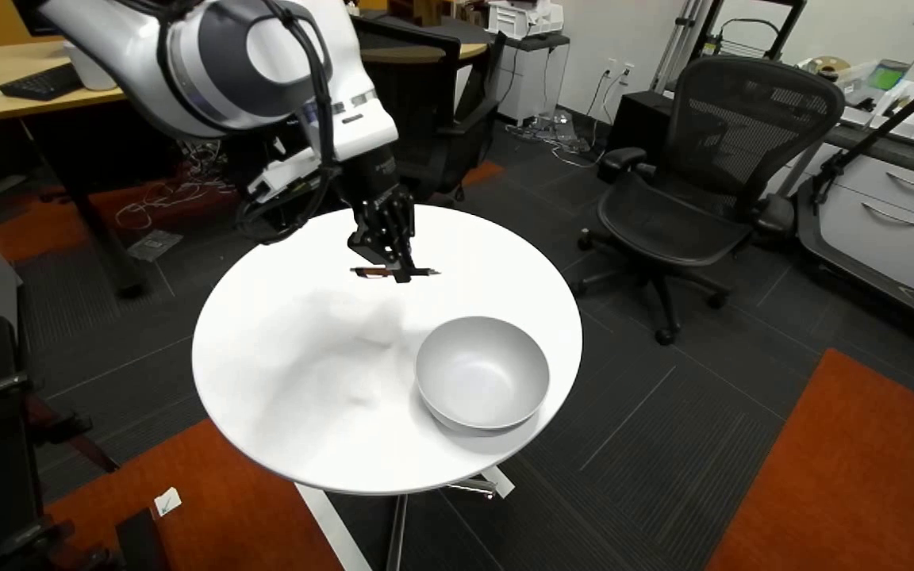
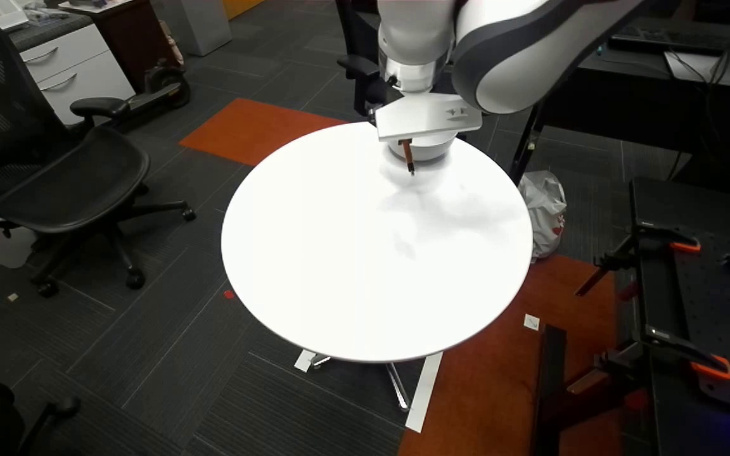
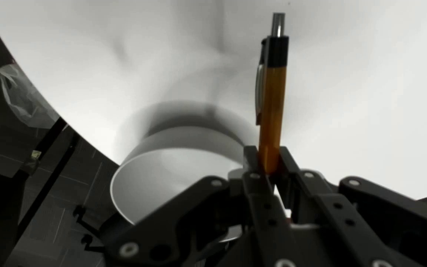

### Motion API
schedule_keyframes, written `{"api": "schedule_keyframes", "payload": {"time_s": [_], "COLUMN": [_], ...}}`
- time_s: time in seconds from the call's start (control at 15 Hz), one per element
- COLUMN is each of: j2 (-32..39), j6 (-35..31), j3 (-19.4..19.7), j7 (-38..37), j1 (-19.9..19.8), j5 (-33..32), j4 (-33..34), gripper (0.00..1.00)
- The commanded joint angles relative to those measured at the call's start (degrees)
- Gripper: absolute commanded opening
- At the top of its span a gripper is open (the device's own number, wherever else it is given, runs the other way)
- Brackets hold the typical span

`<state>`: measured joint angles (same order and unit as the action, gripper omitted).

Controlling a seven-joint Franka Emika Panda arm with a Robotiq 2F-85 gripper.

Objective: Put the pen inside the bowl

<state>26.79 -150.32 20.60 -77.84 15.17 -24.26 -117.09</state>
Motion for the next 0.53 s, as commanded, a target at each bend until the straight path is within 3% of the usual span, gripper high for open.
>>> {"api": "schedule_keyframes", "payload": {"time_s": [0.0,0.47], "j2": [-5.22,-4.31], "j6": [-4.88,-6.03], "j3": [-1.35,-6.15], "j7": [-0.68,9.58], "j1": [0.11,-4.43], "j5": [-3.78,-0.37], "j4": [-7.74,-13.04], "gripper": [0.04,0.04]}}
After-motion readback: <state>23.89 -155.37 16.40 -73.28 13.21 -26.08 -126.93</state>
